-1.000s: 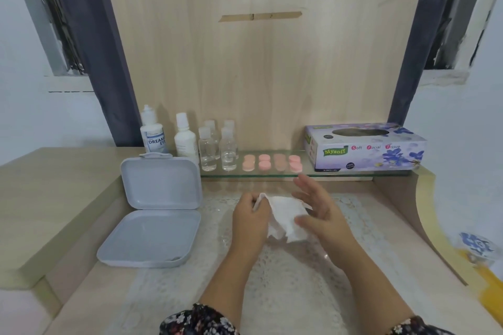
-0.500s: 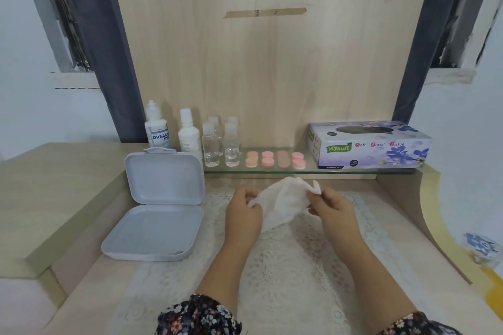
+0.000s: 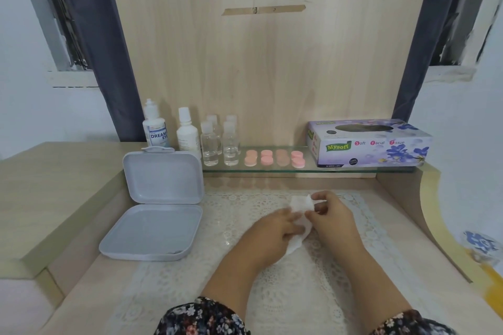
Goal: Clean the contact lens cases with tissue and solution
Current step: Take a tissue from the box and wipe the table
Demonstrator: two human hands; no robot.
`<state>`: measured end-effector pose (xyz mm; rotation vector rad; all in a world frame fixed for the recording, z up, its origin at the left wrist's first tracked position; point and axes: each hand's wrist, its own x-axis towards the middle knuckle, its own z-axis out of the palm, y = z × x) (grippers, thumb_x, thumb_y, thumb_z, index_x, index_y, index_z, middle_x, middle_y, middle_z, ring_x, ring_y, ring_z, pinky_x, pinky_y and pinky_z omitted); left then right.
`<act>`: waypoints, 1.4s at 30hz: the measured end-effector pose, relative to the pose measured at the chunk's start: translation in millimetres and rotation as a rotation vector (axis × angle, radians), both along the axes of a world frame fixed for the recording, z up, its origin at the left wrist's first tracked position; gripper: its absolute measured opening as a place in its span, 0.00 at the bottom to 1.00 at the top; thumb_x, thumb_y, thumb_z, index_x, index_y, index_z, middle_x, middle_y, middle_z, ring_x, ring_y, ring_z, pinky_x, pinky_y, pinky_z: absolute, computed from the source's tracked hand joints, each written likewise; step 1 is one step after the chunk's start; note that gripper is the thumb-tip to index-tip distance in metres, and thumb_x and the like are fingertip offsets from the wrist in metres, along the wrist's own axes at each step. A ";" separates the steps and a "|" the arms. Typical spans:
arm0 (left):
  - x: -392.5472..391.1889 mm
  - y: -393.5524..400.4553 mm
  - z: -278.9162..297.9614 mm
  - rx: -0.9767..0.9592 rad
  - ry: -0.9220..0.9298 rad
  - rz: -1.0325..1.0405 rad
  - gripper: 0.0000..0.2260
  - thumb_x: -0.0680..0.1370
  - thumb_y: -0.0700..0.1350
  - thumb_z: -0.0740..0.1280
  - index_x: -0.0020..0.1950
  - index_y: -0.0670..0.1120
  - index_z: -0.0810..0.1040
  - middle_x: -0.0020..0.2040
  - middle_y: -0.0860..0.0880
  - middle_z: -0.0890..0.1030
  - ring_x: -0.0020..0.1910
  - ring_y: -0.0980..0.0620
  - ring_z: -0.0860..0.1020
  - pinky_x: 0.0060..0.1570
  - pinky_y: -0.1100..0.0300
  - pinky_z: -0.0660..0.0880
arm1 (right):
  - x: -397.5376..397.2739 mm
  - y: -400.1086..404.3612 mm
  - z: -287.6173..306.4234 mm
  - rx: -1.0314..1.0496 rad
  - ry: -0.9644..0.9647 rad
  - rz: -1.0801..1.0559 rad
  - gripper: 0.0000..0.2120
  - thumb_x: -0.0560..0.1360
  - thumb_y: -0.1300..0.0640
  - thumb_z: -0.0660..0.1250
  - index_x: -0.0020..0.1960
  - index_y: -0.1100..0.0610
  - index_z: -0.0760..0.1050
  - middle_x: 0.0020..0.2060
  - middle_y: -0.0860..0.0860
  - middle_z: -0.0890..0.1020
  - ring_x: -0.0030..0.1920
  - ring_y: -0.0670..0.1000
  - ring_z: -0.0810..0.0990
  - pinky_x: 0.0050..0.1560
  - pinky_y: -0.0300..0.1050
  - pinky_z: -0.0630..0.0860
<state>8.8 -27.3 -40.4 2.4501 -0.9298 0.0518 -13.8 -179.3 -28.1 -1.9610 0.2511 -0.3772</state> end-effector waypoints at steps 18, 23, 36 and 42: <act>-47.6 14.8 -4.9 0.267 -0.045 -0.032 0.25 0.83 0.38 0.49 0.79 0.53 0.52 0.80 0.52 0.46 0.78 0.55 0.44 0.74 0.59 0.41 | 2.3 -3.8 -3.1 -0.010 0.054 -0.089 0.12 0.76 0.66 0.59 0.56 0.58 0.77 0.39 0.48 0.77 0.36 0.44 0.74 0.31 0.36 0.66; -45.2 41.5 -6.2 0.247 -0.042 0.104 0.24 0.83 0.39 0.48 0.79 0.53 0.50 0.80 0.52 0.45 0.78 0.57 0.44 0.74 0.61 0.41 | 2.1 -5.1 -5.1 -0.009 0.054 -0.083 0.11 0.77 0.66 0.59 0.55 0.56 0.76 0.39 0.48 0.76 0.34 0.45 0.73 0.29 0.37 0.66; -0.6 -5.5 -0.3 0.300 -0.044 0.177 0.24 0.83 0.38 0.50 0.79 0.50 0.52 0.80 0.48 0.49 0.78 0.51 0.47 0.76 0.51 0.43 | 11.9 -13.0 -11.7 0.247 -0.050 -0.223 0.08 0.74 0.64 0.64 0.50 0.54 0.78 0.42 0.53 0.81 0.37 0.50 0.77 0.34 0.40 0.70; -49.2 10.9 1.6 0.361 -0.021 -0.085 0.21 0.85 0.51 0.46 0.79 0.55 0.50 0.80 0.52 0.44 0.77 0.56 0.41 0.73 0.57 0.36 | 15.3 -15.1 -13.3 0.306 -0.080 -0.258 0.07 0.75 0.64 0.65 0.49 0.54 0.78 0.43 0.55 0.82 0.37 0.53 0.77 0.37 0.43 0.72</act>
